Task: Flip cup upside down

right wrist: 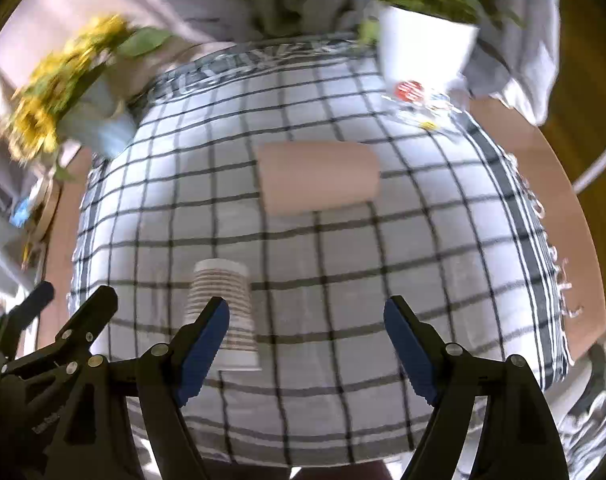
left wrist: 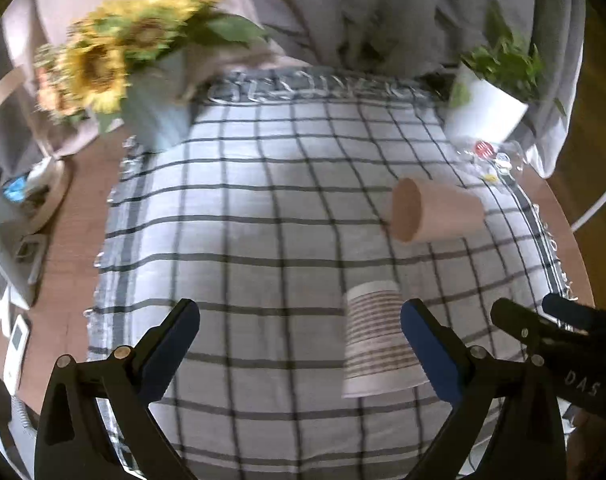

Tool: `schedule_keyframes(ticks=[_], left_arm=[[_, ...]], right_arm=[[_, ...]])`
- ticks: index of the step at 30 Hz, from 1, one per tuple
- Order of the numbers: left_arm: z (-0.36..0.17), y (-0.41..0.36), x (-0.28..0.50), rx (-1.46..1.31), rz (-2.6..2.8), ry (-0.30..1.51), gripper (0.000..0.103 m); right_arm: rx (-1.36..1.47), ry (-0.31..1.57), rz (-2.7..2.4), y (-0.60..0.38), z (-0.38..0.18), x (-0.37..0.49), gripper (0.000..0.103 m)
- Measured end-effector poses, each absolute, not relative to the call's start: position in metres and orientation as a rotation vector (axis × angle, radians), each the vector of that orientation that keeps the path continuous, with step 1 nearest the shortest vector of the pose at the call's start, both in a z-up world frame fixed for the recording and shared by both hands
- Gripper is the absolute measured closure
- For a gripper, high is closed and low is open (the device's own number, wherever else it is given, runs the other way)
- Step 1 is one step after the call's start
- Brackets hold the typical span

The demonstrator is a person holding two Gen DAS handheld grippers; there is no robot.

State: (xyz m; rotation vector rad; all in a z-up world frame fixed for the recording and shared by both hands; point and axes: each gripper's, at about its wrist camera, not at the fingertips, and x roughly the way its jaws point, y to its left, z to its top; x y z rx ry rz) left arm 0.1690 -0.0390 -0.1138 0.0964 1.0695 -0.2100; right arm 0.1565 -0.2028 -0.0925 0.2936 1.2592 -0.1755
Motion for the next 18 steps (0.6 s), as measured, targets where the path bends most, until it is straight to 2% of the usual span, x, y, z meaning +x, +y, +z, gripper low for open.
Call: schedule_keyframes(ticks=[4, 14, 18], left_arm=[[-0.121, -0.061, 0.179, 0.117, -0.227, 1.125, 0.002], [-0.17, -0.101, 0.205, 0.169, -0.258, 1.357, 0.028], [-0.186, -0.11, 0.212, 0.184, -0.26, 1.428, 0.031]], right_arm=[[0.361, 1.266, -0.21, -0.228, -0.1, 0.151, 0.023], [0.437, 1.259, -0.202, -0.258, -0.117, 0.152, 0.023], [0.464, 1.279, -0.179, -0.261, -0.13, 0.154, 0.023]])
